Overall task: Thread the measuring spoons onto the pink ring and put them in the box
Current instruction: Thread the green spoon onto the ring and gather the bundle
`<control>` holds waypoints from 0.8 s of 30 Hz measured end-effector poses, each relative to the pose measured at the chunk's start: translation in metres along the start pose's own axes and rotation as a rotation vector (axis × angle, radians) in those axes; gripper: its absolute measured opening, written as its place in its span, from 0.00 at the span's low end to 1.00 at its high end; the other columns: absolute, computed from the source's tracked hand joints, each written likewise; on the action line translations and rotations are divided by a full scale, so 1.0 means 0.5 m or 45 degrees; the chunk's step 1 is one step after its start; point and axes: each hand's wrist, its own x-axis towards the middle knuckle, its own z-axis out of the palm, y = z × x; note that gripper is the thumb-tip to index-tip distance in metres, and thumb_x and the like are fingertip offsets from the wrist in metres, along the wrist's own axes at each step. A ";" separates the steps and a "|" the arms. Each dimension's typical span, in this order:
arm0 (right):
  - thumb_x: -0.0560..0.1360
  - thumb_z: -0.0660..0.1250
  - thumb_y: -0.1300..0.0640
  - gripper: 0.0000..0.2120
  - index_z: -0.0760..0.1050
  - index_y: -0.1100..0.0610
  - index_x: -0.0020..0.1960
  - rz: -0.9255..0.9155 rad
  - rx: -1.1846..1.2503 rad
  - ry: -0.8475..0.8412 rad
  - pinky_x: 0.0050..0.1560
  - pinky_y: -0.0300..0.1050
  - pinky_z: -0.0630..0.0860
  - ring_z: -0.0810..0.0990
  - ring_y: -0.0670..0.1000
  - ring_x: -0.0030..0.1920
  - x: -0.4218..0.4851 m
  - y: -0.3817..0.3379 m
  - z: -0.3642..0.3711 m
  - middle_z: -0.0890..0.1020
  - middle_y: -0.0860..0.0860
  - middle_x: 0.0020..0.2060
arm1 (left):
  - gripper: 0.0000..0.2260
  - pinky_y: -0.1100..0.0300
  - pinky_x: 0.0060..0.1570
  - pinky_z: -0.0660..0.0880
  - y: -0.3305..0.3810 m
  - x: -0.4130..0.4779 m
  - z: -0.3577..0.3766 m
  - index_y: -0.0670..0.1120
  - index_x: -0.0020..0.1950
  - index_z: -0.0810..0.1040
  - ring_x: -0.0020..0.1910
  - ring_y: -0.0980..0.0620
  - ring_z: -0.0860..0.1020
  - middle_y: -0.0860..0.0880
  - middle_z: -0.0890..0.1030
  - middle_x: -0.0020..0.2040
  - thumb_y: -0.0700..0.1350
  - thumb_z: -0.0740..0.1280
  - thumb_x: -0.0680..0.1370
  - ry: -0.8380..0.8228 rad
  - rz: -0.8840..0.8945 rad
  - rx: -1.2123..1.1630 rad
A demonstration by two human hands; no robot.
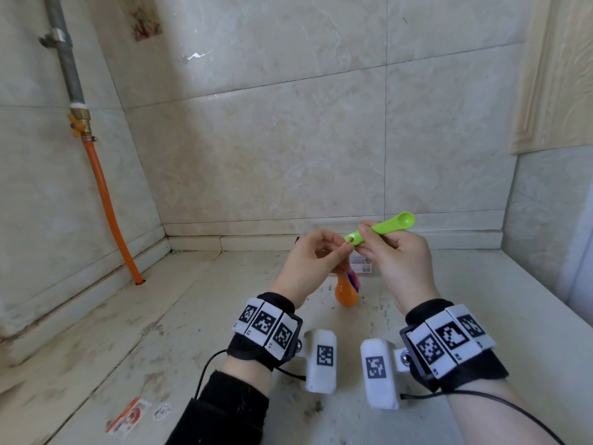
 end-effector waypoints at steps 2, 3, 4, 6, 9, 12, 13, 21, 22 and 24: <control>0.75 0.70 0.57 0.03 0.83 0.50 0.45 -0.014 0.009 0.012 0.46 0.40 0.82 0.86 0.47 0.45 -0.001 -0.001 0.000 0.86 0.44 0.45 | 0.04 0.59 0.40 0.80 -0.002 0.001 -0.002 0.42 0.49 0.79 0.34 0.52 0.82 0.46 0.82 0.37 0.42 0.69 0.77 0.014 0.015 0.067; 0.75 0.70 0.56 0.03 0.83 0.52 0.47 -0.010 0.013 0.021 0.46 0.41 0.82 0.86 0.48 0.44 -0.001 -0.002 0.001 0.86 0.42 0.44 | 0.05 0.58 0.41 0.81 -0.003 0.001 -0.002 0.42 0.48 0.80 0.34 0.52 0.81 0.48 0.83 0.36 0.42 0.69 0.77 0.026 0.018 0.081; 0.75 0.70 0.56 0.04 0.83 0.54 0.48 -0.007 0.001 0.038 0.46 0.41 0.82 0.86 0.47 0.44 -0.001 -0.002 0.000 0.86 0.41 0.42 | 0.05 0.57 0.41 0.81 -0.003 0.002 -0.004 0.41 0.48 0.81 0.34 0.52 0.81 0.48 0.83 0.35 0.43 0.69 0.77 0.043 0.019 0.085; 0.75 0.71 0.54 0.07 0.84 0.56 0.50 -0.016 -0.058 0.074 0.47 0.42 0.82 0.85 0.45 0.44 0.000 -0.003 -0.001 0.85 0.38 0.42 | 0.06 0.59 0.38 0.80 -0.002 0.002 -0.006 0.41 0.46 0.82 0.33 0.52 0.81 0.49 0.83 0.34 0.43 0.70 0.76 0.088 0.021 0.067; 0.74 0.72 0.52 0.05 0.83 0.50 0.49 -0.025 -0.102 0.119 0.47 0.38 0.79 0.84 0.40 0.44 0.002 -0.007 -0.003 0.84 0.34 0.43 | 0.04 0.59 0.37 0.80 0.000 0.002 -0.006 0.42 0.45 0.83 0.32 0.52 0.80 0.48 0.83 0.33 0.43 0.70 0.75 0.124 0.037 0.021; 0.72 0.74 0.54 0.08 0.80 0.48 0.50 -0.004 -0.017 0.153 0.41 0.33 0.78 0.85 0.42 0.40 0.001 -0.010 -0.005 0.86 0.40 0.40 | 0.03 0.60 0.36 0.79 0.002 0.001 -0.005 0.44 0.46 0.83 0.31 0.52 0.80 0.48 0.82 0.33 0.42 0.70 0.76 0.128 0.053 -0.005; 0.71 0.75 0.55 0.09 0.80 0.49 0.50 0.017 0.036 0.174 0.40 0.34 0.79 0.85 0.44 0.39 0.002 -0.011 -0.006 0.86 0.44 0.39 | 0.04 0.61 0.35 0.79 0.003 0.001 -0.005 0.44 0.47 0.83 0.30 0.52 0.80 0.48 0.82 0.32 0.42 0.70 0.76 0.129 0.059 -0.015; 0.74 0.72 0.56 0.05 0.79 0.58 0.46 0.253 0.282 0.280 0.37 0.40 0.80 0.85 0.50 0.36 0.004 -0.008 -0.011 0.85 0.52 0.37 | 0.05 0.60 0.34 0.78 0.008 0.002 -0.008 0.43 0.48 0.83 0.29 0.50 0.78 0.45 0.81 0.31 0.41 0.67 0.78 0.158 0.116 -0.126; 0.74 0.71 0.58 0.04 0.78 0.57 0.47 0.295 0.335 0.296 0.36 0.40 0.80 0.85 0.50 0.35 0.006 -0.008 -0.012 0.84 0.54 0.39 | 0.05 0.60 0.34 0.77 0.008 0.003 -0.009 0.44 0.48 0.83 0.29 0.50 0.78 0.46 0.81 0.31 0.41 0.67 0.78 0.161 0.120 -0.147; 0.74 0.71 0.62 0.11 0.73 0.56 0.53 0.387 0.406 0.320 0.34 0.40 0.80 0.84 0.48 0.32 0.007 -0.010 -0.014 0.82 0.57 0.43 | 0.06 0.61 0.33 0.76 0.007 0.004 -0.011 0.44 0.47 0.82 0.30 0.50 0.78 0.47 0.80 0.31 0.41 0.65 0.79 0.172 0.134 -0.187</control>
